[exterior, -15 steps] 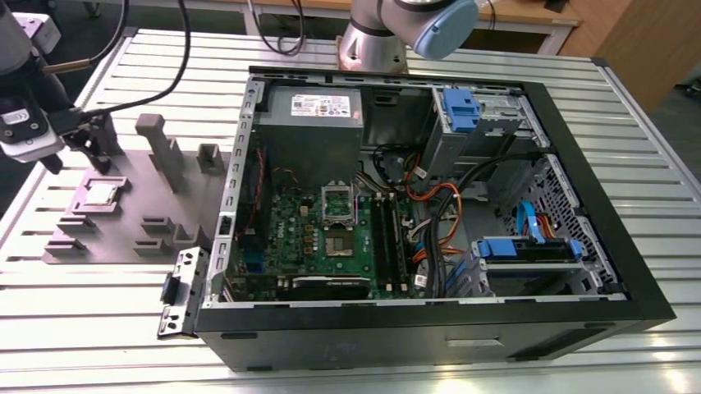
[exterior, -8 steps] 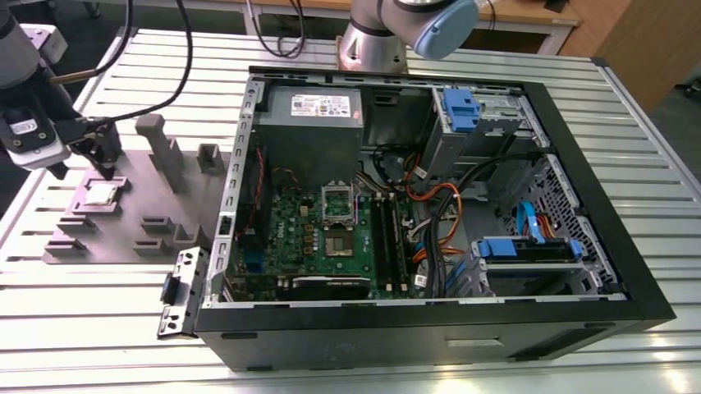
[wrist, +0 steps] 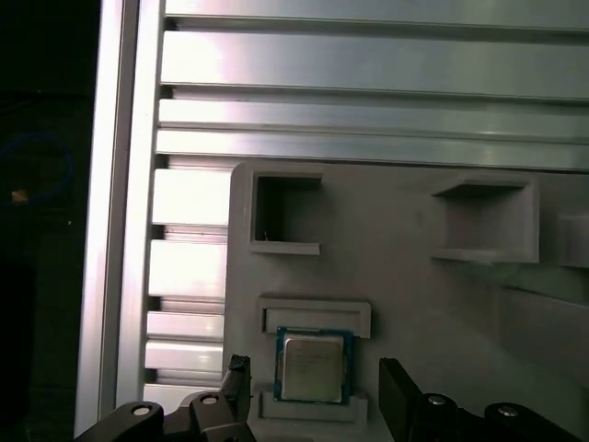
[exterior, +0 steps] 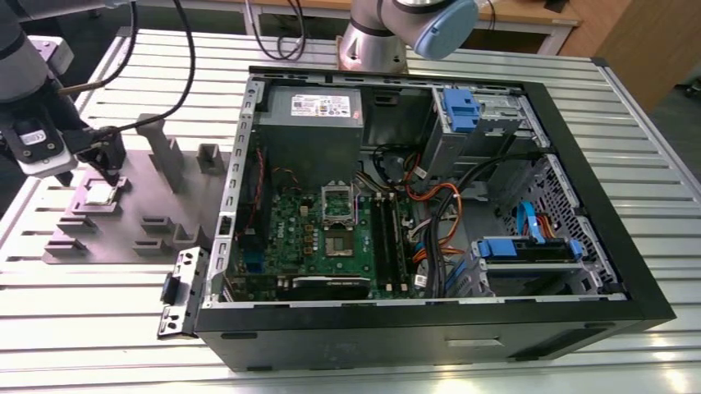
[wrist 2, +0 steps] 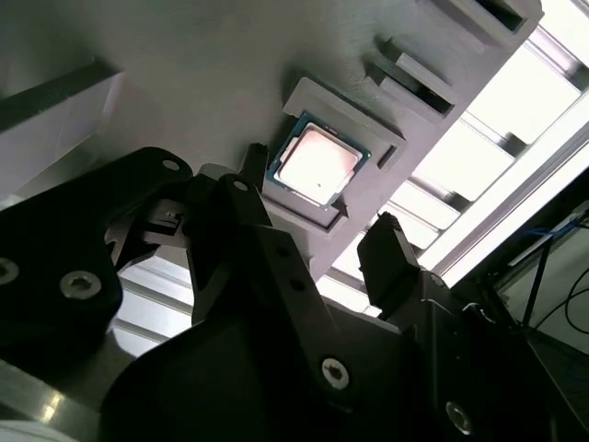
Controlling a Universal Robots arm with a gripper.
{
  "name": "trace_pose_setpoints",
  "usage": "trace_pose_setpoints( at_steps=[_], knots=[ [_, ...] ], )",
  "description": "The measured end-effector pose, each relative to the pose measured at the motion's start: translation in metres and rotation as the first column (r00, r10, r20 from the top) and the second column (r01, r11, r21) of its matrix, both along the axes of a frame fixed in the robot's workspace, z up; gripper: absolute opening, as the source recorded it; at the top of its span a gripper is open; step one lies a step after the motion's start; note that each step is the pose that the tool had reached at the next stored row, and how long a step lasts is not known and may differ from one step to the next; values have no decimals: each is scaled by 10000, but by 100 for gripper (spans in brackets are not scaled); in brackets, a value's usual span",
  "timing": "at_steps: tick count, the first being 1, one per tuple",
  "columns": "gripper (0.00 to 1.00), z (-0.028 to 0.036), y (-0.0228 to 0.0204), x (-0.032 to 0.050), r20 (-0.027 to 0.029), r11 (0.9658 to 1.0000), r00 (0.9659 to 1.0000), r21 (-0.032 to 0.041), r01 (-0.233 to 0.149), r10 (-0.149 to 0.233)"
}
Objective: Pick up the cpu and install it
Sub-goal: 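Pick up the cpu and move it towards the insertion slot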
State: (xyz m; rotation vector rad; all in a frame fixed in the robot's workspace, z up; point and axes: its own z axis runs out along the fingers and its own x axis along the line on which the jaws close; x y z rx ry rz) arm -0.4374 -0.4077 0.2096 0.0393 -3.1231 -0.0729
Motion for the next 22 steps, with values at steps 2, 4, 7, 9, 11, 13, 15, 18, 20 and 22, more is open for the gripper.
trace_pose_setpoints(
  at_steps=[2,4,7,9,11,13,15,18,20,22],
  knots=[
    [66,-38,-2,0,2,10000,10000,1,0,0],
    [66,-74,-5,0,2,10000,10000,1,-1,1],
    [66,-125,-6,0,0,10000,10000,-1,-1,1],
    [66,-145,-6,0,1,10000,10000,0,-1,1],
    [66,-167,-6,-1,0,10000,10000,0,-2,2],
    [66,-188,-6,-3,1,10000,10000,0,-3,3],
    [66,-216,-6,-8,1,10000,10000,-4,-1,1],
    [66,-243,-6,-10,1,10000,10000,-46,0,0],
    [66,-251,-6,-10,1,10000,10000,-83,4,-4],
    [66,-256,-5,-10,1,9999,10000,-113,40,-40]
  ],
)
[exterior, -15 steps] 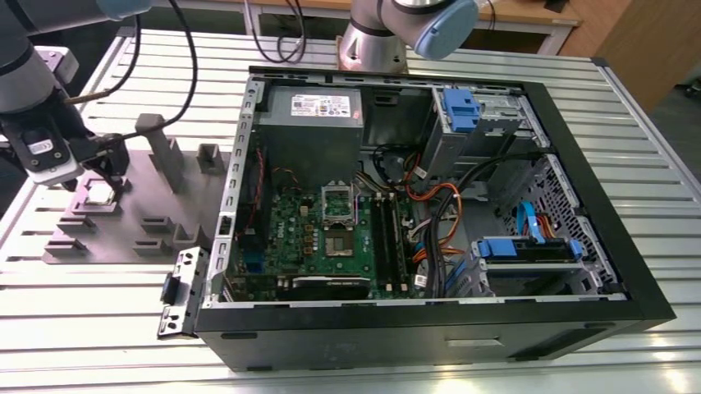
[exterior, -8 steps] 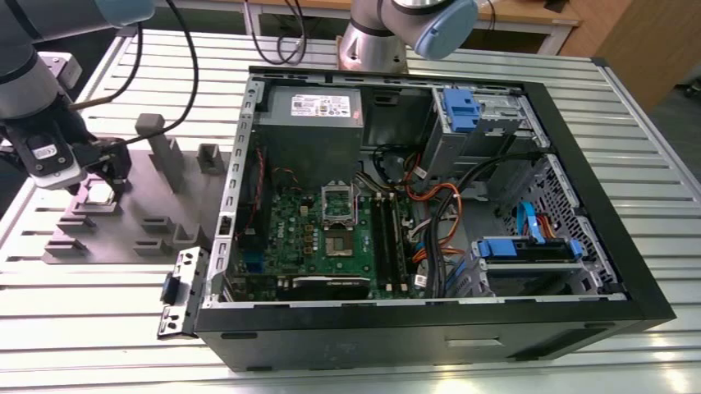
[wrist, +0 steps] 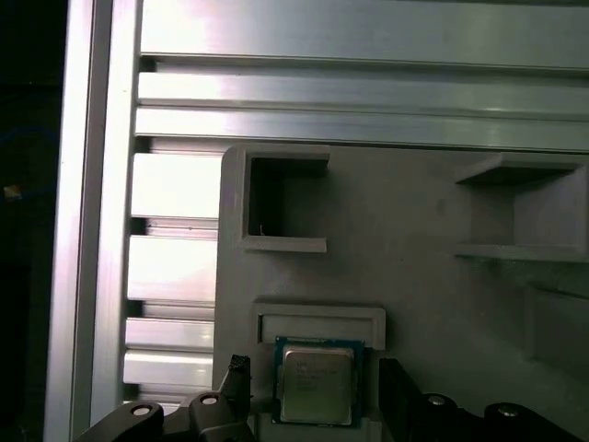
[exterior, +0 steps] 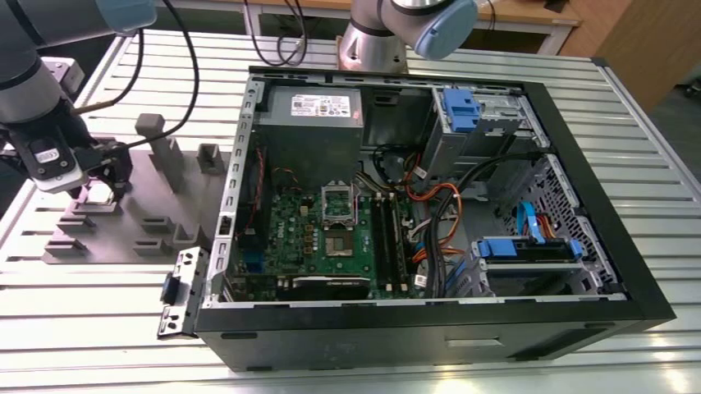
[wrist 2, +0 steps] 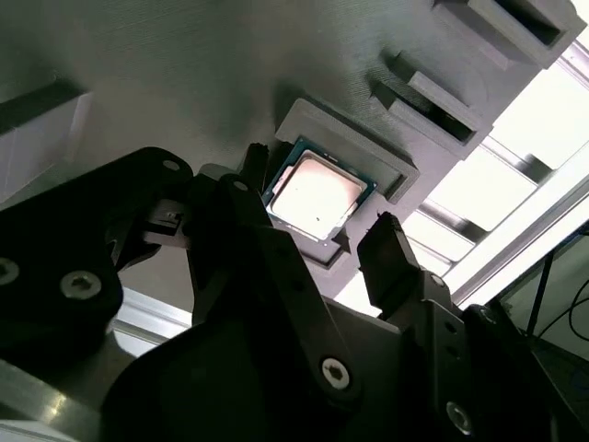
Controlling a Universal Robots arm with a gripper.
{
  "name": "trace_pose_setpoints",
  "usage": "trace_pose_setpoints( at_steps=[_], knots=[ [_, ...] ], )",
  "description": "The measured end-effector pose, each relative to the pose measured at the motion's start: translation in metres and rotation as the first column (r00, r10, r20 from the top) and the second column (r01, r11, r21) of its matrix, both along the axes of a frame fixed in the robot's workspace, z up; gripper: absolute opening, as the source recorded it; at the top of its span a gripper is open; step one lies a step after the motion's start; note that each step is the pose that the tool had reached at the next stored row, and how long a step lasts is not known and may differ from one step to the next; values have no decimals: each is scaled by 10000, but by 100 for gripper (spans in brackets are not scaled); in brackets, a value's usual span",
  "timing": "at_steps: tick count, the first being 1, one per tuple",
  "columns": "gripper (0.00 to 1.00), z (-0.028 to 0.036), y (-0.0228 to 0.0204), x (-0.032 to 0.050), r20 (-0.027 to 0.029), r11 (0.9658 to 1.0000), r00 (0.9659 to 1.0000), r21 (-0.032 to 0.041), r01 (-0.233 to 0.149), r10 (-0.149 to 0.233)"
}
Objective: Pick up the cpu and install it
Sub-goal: 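Pick up the cpu and move it towards the insertion slot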
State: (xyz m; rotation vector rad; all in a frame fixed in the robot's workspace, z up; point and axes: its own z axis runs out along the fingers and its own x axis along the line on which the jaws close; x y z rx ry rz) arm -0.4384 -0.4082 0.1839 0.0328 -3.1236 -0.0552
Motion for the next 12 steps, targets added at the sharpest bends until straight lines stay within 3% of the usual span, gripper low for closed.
trace_pose_setpoints(
  at_steps=[12],
  knots=[
    [66,-26,8,0,11,10000,10000,-2,51,-51]
  ],
)
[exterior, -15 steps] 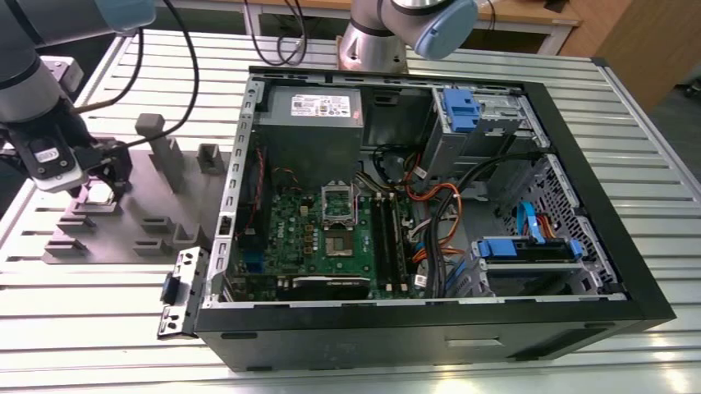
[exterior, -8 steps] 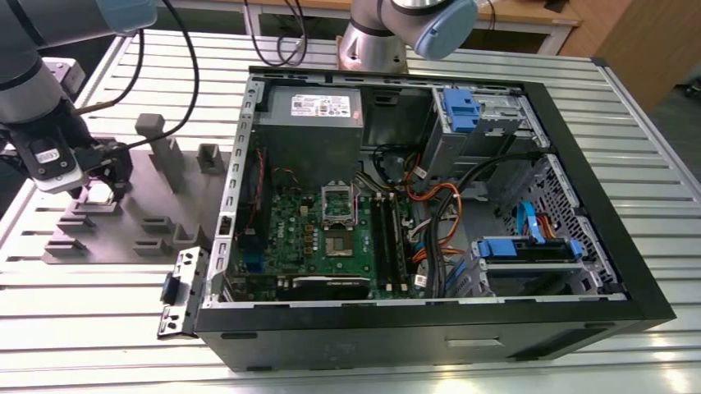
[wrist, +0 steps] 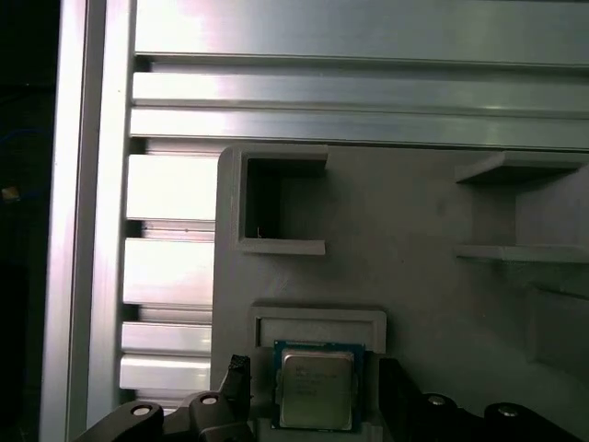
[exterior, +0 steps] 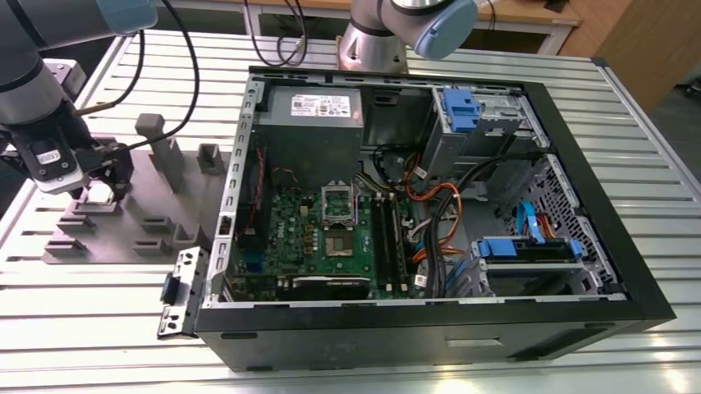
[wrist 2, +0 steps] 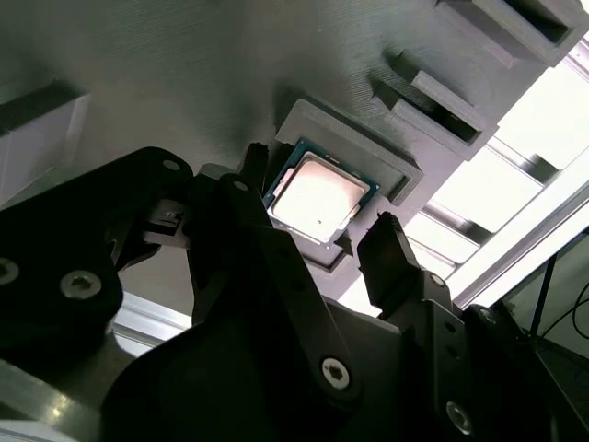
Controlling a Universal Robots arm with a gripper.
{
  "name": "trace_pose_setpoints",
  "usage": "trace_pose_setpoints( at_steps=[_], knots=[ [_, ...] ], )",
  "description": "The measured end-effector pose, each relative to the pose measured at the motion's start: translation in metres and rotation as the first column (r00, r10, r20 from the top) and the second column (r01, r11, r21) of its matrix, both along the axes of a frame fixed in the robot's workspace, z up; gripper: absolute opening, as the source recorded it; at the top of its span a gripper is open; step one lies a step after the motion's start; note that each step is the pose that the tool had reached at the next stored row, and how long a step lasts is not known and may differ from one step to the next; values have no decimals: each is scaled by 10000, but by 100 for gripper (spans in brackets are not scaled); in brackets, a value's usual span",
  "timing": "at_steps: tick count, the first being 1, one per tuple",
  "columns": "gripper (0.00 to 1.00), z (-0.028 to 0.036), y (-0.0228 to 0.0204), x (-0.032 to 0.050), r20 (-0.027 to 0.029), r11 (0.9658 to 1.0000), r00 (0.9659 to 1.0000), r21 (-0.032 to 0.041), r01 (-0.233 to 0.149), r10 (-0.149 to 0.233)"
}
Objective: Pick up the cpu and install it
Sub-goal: 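Pick up the cpu and move it towards the insertion slot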
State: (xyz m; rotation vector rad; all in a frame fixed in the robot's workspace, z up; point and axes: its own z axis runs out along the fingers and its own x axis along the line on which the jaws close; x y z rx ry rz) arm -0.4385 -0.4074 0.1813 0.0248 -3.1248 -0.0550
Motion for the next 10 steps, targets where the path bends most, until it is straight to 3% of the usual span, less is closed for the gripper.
trace_pose_setpoints(
  at_steps=[3,4,10],
  knots=[
    [65,-2,0,0,2,10000,10000,1,0,0],
    [58,-2,0,0,2,10000,10000,1,0,0],
    [58,-2,0,1,2,10000,10000,-5,0,0]
  ],
)
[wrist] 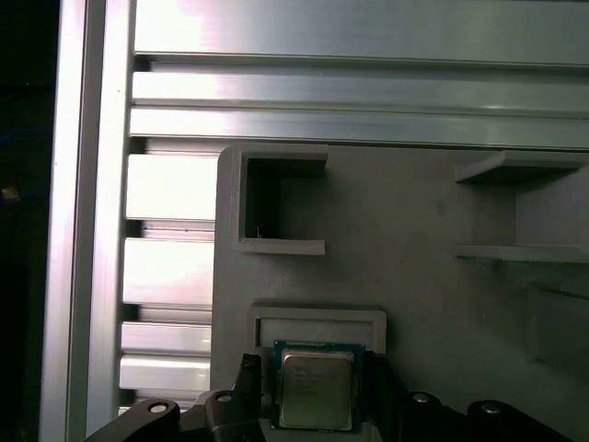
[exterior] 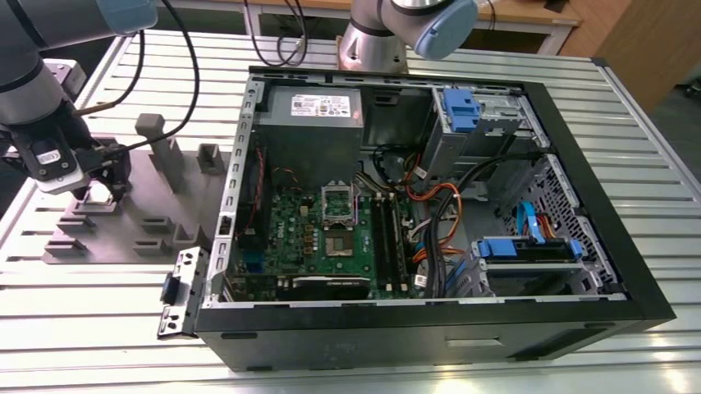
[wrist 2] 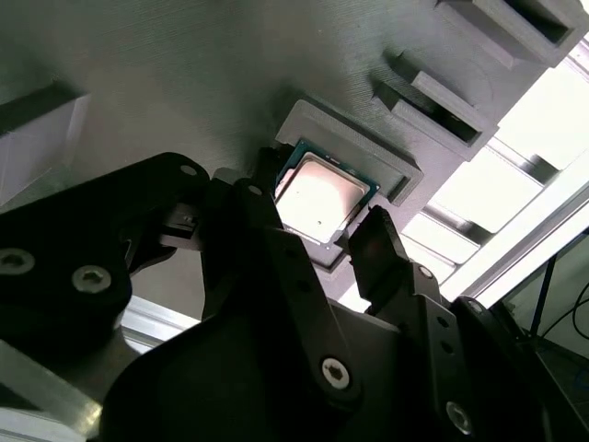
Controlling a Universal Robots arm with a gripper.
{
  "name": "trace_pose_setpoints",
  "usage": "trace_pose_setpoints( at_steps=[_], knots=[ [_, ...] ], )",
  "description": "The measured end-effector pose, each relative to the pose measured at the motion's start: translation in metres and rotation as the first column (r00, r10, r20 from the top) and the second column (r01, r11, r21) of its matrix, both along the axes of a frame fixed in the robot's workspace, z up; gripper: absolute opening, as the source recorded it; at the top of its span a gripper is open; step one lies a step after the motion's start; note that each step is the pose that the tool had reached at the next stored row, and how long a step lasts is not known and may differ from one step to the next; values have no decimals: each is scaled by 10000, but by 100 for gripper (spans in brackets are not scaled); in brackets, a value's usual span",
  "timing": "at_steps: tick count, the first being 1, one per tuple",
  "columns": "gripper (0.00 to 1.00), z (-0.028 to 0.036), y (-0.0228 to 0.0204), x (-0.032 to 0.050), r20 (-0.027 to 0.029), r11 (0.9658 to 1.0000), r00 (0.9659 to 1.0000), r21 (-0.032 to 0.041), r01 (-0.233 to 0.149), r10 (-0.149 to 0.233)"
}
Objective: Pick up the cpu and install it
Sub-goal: 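Pick up the cpu and move it towards the insertion slot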
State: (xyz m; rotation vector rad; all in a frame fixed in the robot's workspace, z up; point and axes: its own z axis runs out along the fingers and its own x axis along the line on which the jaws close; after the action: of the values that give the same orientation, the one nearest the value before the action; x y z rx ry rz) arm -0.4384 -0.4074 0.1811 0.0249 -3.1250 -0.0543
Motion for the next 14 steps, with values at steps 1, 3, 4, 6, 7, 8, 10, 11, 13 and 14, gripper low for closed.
trace_pose_setpoints(
  at_steps=[1,3,4,6,7,8,10,11,13,14],
  knots=[
    [58,1,1,0,0,10000,10000,-1,1,-1],
    [58,1,1,0,0,10000,10000,-1,3,-3],
    [58,1,1,0,0,10000,10000,-1,4,-4],
    [58,1,1,0,0,10000,10000,-1,5,-5],
    [58,1,1,0,0,10000,10000,-1,6,-6],
    [58,1,1,0,0,10000,10000,-1,6,-6],
    [58,1,1,0,0,10000,10000,-1,7,-7],
    [56,1,1,0,0,10000,10000,-1,7,-7],
    [49,1,1,0,0,10000,10000,-2,7,-7],
    [49,1,1,0,0,10000,10000,-2,7,-7]
  ],
)
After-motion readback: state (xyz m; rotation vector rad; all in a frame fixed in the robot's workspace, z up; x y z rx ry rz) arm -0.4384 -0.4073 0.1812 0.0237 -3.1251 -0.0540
